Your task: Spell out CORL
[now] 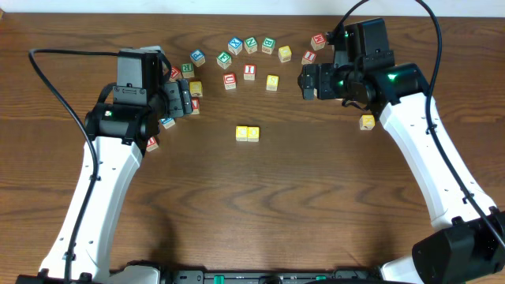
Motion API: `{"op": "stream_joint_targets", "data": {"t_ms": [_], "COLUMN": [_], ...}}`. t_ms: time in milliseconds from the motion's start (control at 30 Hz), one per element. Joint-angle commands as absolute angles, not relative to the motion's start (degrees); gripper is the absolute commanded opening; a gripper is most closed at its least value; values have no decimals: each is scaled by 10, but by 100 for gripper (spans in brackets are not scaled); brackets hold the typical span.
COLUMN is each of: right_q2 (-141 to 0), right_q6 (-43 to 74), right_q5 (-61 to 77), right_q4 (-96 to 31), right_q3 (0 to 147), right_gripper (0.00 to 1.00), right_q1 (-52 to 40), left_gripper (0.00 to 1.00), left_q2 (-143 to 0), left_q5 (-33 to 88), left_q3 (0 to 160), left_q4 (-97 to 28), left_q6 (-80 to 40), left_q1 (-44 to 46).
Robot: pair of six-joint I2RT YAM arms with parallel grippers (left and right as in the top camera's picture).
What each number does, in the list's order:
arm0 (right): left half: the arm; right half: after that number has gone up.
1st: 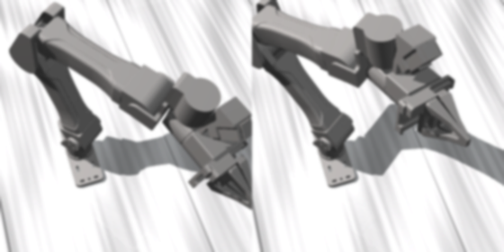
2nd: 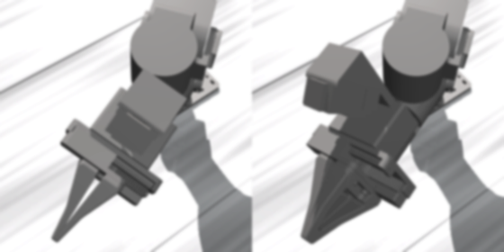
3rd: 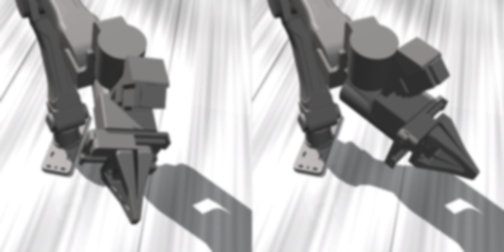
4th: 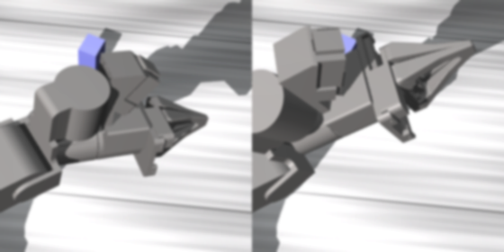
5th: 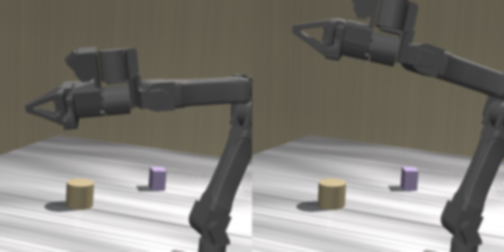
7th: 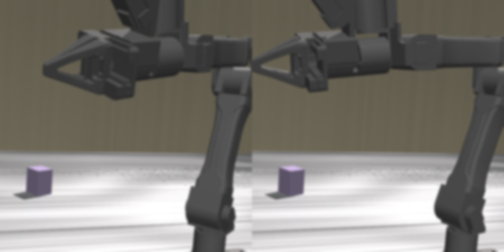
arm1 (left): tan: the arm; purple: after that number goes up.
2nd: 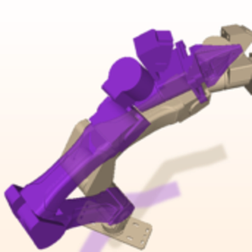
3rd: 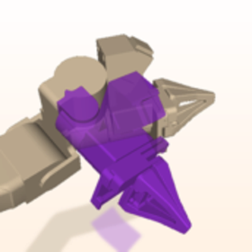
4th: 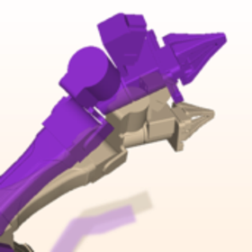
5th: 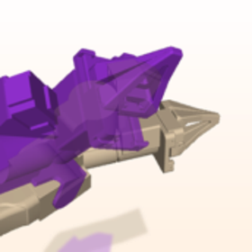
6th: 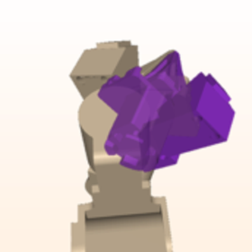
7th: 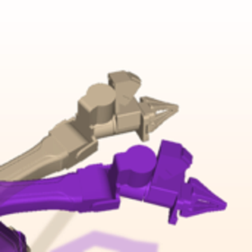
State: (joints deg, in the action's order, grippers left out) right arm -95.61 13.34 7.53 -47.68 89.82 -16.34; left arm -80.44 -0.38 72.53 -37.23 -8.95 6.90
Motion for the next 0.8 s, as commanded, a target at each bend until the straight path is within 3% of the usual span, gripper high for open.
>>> {"op": "stream_joint_targets", "data": {"t_ms": [0,767], "right_q2": [-957,-961], "right_q6": [130,107], "right_q5": [81,60], "right_q4": [-483,-545], "right_q3": [899,899], "right_gripper": [99,99], "right_q1": [-159,-102], "left_gripper": [85,86], "left_q2": [-805,-805], "left_q5": [-11,-11], "left_q3": [723,723], "left_q4": [-373,-373], "left_q6": [-86,-86], "left_q1": [67,67]}}
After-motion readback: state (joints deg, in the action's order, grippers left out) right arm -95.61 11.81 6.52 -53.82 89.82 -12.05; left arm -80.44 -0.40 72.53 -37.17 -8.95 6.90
